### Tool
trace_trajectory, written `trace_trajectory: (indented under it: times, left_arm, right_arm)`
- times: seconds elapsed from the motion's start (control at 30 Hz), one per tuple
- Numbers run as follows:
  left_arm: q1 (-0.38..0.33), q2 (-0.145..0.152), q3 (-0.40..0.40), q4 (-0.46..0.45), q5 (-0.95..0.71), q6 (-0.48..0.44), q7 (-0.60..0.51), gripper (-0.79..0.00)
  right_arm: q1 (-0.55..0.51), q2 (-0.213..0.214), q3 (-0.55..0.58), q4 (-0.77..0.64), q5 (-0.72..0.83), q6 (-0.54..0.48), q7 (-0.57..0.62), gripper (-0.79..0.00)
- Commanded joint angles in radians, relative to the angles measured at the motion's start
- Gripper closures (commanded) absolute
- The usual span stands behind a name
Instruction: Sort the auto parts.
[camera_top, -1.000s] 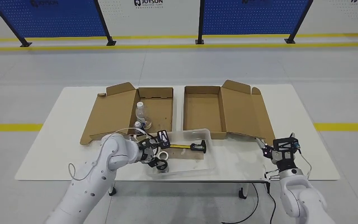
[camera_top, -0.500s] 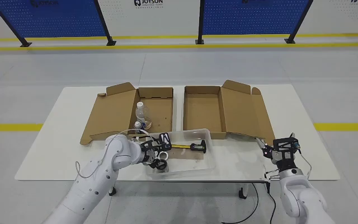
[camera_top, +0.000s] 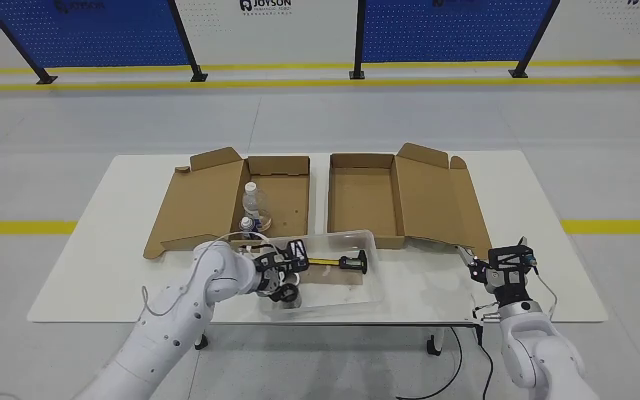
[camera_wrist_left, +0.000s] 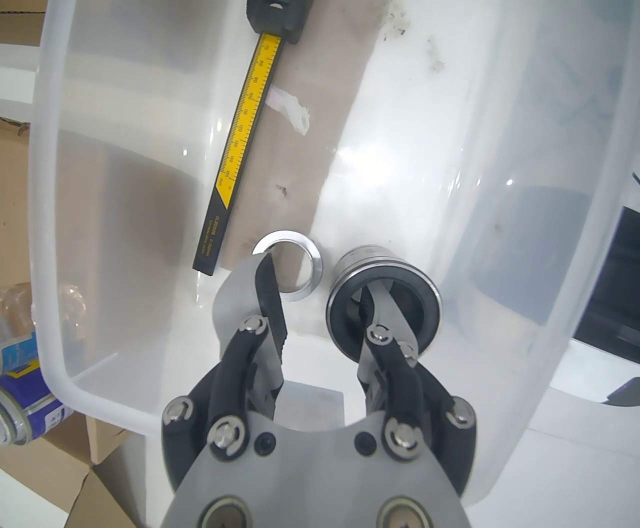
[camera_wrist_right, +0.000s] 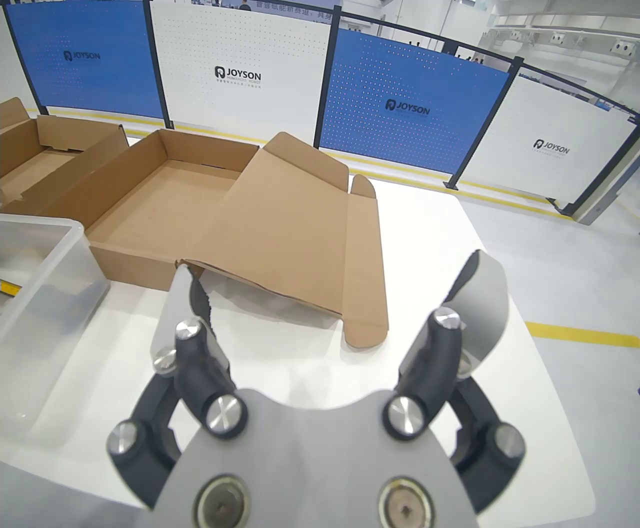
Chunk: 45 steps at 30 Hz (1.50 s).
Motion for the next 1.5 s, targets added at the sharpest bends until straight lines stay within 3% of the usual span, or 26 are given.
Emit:
trace_trajectory:
  times: [0.0, 0.03, 0.3, 0.37, 0.4, 0.77, 1.07, 1.3, 1.47]
  left_arm:
    - [-0.001, 0.001, 0.002, 0.004, 0.011, 0.007, 0.013, -0.243]
    - [-0.002, 0.001, 0.005, 0.005, 0.015, 0.009, 0.018, -0.212]
    - [-0.006, 0.0, 0.026, 0.017, 0.014, 0.011, 0.029, -0.182]
    - [-0.007, 0.0, 0.03, 0.017, 0.012, 0.016, 0.033, -0.086]
    - [-0.008, 0.0, 0.031, 0.017, 0.011, 0.02, 0.038, -0.003]
    - [-0.005, 0.008, 0.004, -0.007, 0.023, 0.058, 0.097, 0.0]
    - [0.039, 0.03, -0.074, -0.102, -0.049, 0.041, 0.104, 0.0]
    - [0.081, 0.051, -0.155, -0.197, -0.183, 0.015, 0.098, 0.0]
    - [0.104, 0.072, -0.209, -0.25, -0.34, -0.057, 0.032, 0.0]
  right_arm:
    - [0.0, 0.0, 0.0, 0.0, 0.0, 0.0, 0.0, -0.785]
    - [0.0, 0.0, 0.0, 0.0, 0.0, 0.0, 0.0, -0.785]
    - [0.0, 0.0, 0.0, 0.0, 0.0, 0.0, 0.0, -0.785]
    - [0.0, 0.0, 0.0, 0.0, 0.0, 0.0, 0.0, -0.785]
    - [0.0, 0.0, 0.0, 0.0, 0.0, 0.0, 0.0, -0.785]
    - [0.0, 0.0, 0.0, 0.0, 0.0, 0.0, 0.0, -0.785]
    - [0.0, 0.0, 0.0, 0.0, 0.0, 0.0, 0.0, -0.785]
    - [0.0, 0.0, 0.0, 0.0, 0.0, 0.0, 0.0, -0.785]
    - [0.0, 0.0, 0.0, 0.0, 0.0, 0.0, 0.0, -0.785]
